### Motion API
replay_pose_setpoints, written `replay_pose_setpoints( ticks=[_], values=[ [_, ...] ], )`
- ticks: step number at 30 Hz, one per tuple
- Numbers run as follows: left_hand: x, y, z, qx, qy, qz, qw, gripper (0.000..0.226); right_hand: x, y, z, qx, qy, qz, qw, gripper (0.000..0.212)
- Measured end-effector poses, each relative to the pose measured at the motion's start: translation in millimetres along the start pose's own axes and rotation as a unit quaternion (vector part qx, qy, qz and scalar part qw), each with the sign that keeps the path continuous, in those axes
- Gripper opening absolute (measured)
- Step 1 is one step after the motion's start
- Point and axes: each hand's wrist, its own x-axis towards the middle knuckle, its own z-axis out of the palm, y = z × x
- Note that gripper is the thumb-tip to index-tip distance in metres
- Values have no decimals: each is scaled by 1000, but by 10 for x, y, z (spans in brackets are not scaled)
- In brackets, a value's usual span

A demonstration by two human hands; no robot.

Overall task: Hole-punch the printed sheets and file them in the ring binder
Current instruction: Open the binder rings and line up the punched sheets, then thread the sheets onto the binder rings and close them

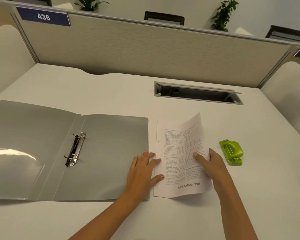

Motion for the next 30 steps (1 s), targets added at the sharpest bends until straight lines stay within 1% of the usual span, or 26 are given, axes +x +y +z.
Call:
replay_pose_setpoints(
  ticks=[2, 6, 9, 11, 12, 14, 17, 19, 20, 21, 24, 25, 26, 28, 29, 30],
  values=[
    [-2, -6, 3, -6, 2, 0, 1000, 57, -33, -38, -43, -35, 27, -29, 999, 28],
    [5, -15, 7, -45, -1, -9, 999, 56, -114, -153, -48, -119, 74, -81, 987, 25],
    [43, -15, -50, -119, -25, -41, 992, 51, -221, -294, -6, -187, 108, -128, 968, 28],
    [79, -2, -128, -187, -40, -67, 979, 48, -311, -405, 14, -204, 121, -163, 958, 26],
    [100, 12, -185, -233, -35, -86, 968, 46, -356, -461, 16, -204, 122, -180, 954, 24],
    [146, 44, -338, -338, 2, -143, 930, 41, -440, -578, 8, -192, 121, -213, 950, 19],
    [230, 41, -573, -478, 54, -245, 842, 26, -574, -761, -2, -163, 111, -250, 948, 18],
    [263, 26, -711, -556, 48, -279, 781, 23, -671, -863, 9, -153, 94, -270, 946, 19],
    [270, 20, -777, -587, 36, -284, 757, 24, -720, -905, 24, -149, 81, -279, 945, 20],
    [273, 4, -831, -606, 21, -284, 743, 26, -766, -942, 44, -142, 64, -287, 945, 20],
    [275, -70, -939, -630, -40, -243, 737, 32, -866, -1027, 135, -112, 14, -305, 946, 17],
    [269, -102, -960, -645, -52, -234, 726, 33, -880, -1047, 170, -105, 1, -307, 946, 17],
    [265, -133, -980, -665, -50, -237, 706, 32, -883, -1058, 206, -103, -11, -306, 946, 17],
    [247, -198, -1000, -702, -18, -257, 664, 30, -859, -1058, 264, -99, -27, -297, 949, 19],
    [236, -230, -1005, -711, 8, -265, 652, 28, -830, -1042, 287, -96, -29, -289, 952, 18],
    [221, -267, -1007, -707, 42, -269, 653, 26, -791, -1015, 311, -95, -26, -280, 955, 17]
  ],
)
